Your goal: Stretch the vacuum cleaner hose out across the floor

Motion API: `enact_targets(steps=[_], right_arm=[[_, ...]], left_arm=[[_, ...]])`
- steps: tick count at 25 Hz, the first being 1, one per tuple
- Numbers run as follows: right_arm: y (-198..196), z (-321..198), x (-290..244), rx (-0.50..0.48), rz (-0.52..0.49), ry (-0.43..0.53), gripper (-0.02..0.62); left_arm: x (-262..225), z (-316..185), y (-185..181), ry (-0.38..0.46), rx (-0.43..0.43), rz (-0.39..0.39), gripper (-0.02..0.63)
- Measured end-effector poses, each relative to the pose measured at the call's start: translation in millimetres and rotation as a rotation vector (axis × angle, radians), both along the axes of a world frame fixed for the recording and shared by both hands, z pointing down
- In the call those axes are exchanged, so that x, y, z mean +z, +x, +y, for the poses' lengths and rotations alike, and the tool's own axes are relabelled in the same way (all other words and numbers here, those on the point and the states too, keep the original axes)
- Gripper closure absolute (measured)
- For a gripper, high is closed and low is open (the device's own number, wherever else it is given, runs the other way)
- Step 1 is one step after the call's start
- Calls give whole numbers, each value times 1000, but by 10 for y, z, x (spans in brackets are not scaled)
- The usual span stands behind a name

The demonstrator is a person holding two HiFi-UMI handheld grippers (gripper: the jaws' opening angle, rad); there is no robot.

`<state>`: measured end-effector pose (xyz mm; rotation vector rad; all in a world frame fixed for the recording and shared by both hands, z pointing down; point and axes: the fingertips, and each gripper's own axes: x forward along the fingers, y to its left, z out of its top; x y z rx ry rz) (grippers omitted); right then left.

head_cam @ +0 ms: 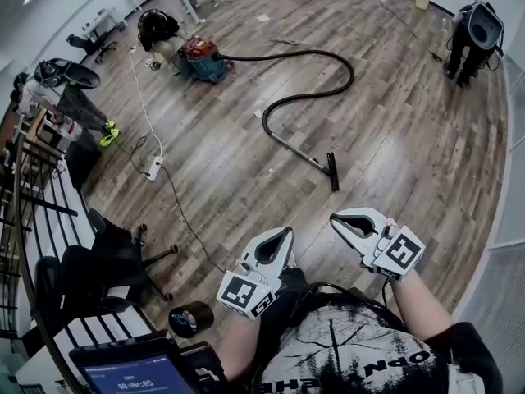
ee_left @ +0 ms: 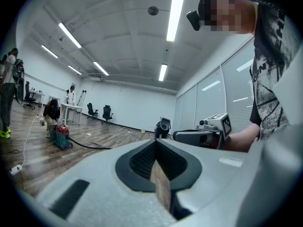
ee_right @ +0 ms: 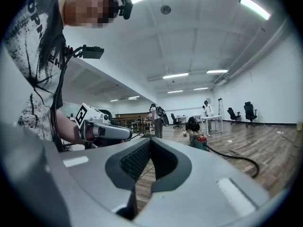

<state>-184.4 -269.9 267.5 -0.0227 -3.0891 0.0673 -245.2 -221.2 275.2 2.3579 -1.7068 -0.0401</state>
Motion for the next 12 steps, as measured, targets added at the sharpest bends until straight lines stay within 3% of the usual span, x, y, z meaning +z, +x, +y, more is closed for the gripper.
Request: enact_targets(steps=[4, 12], right_arm=[[-281, -242, 0, 44, 51, -34, 589], [-1124, -721, 41, 110, 92, 3, 589]], left_arm=[[-43, -251, -314, 3, 32, 0, 606], [-42, -785, -1156, 4, 111, -6, 606]])
